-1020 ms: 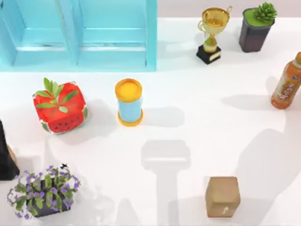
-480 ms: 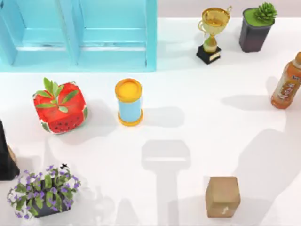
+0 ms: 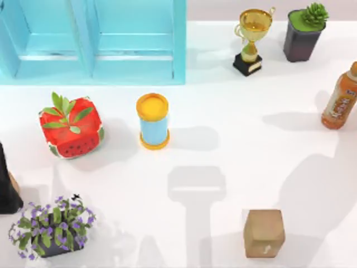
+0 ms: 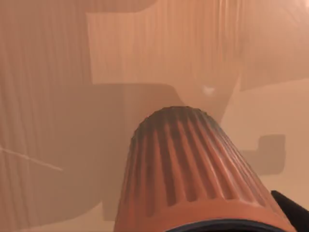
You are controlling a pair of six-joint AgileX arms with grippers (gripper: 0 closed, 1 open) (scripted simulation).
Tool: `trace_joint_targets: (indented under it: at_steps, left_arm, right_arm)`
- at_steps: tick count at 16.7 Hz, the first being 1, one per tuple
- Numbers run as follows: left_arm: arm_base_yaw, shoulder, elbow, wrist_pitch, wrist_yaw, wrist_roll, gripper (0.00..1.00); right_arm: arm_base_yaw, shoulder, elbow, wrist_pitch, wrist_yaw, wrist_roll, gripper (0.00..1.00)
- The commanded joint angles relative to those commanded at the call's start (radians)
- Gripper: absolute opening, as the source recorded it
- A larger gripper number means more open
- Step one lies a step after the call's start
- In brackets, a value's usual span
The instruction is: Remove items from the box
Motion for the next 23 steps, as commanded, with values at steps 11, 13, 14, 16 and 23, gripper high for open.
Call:
trace_joint_targets:
  at_steps: [11, 13, 14, 16, 23]
  left_arm:
    - [0.000, 0.000, 0.000, 0.000, 0.000, 0.000, 1.00]
    - [0.000, 0.000, 0.000, 0.000, 0.000, 0.000, 1.00]
    - [0.000, 0.000, 0.000, 0.000, 0.000, 0.000, 1.00]
    - [0.000, 0.000, 0.000, 0.000, 0.000, 0.000, 1.00]
    - [0.000, 0.000, 0.000, 0.000, 0.000, 0.000, 1.00]
  right_arm:
    - [-0.049, -0.053, 0.422, -0.377, -0.053, -0.013, 0.00]
    - [-0.022, -0.036, 0.440, -0.432, -0.016, -0.006, 0.00]
    - [-0.009, -0.027, 0.442, -0.452, 0.001, -0.002, 0.00]
    - [0.009, -0.013, 0.443, -0.475, 0.025, 0.001, 0.00]
    - [0.041, -0.006, 0.431, -0.465, 0.023, 0.036, 0.00]
